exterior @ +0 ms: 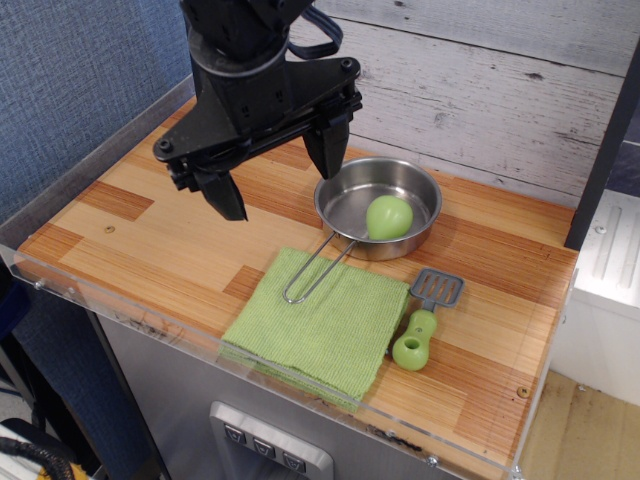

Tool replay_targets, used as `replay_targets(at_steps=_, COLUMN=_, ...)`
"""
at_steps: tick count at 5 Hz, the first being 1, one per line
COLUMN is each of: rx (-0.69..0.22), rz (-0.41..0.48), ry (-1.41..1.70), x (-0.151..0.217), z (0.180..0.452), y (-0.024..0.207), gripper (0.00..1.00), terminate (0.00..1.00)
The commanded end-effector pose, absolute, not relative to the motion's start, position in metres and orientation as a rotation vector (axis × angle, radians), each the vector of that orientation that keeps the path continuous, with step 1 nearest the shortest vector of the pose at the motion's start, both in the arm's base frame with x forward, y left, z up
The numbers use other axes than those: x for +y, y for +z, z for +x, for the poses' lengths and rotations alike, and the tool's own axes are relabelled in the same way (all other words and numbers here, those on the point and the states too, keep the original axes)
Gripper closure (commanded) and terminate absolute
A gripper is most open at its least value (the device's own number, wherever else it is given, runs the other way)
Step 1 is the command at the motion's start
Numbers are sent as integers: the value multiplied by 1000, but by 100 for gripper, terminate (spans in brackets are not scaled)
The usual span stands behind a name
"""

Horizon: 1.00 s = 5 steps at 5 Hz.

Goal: Put the lemon on the right side of the green spatula

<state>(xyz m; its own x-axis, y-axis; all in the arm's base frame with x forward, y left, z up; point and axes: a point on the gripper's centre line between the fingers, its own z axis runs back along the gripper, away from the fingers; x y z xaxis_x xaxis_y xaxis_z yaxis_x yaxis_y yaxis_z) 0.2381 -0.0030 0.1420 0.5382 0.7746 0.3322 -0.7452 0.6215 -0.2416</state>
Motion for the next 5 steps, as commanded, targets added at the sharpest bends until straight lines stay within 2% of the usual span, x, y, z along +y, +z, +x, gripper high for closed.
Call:
replay_targets(at_steps=1, rx=-432, rz=-74, ry=905, x=-3, z=238, y=142, gripper=0, terminate=0)
replay_targets(at_steps=2, rx=-428, rz=-33, ry=959, x=17, z=261, y=140, gripper=0, terminate=0)
replay_targets(at_steps=4, rx=-328, rz=-110, ry=1263, x=40, z=296, y=142, gripper=0, terminate=0)
replay_targets(at_steps=5, rx=-366, rz=-51, ry=1109, x=46, z=313, y=145, gripper=0, terminate=0)
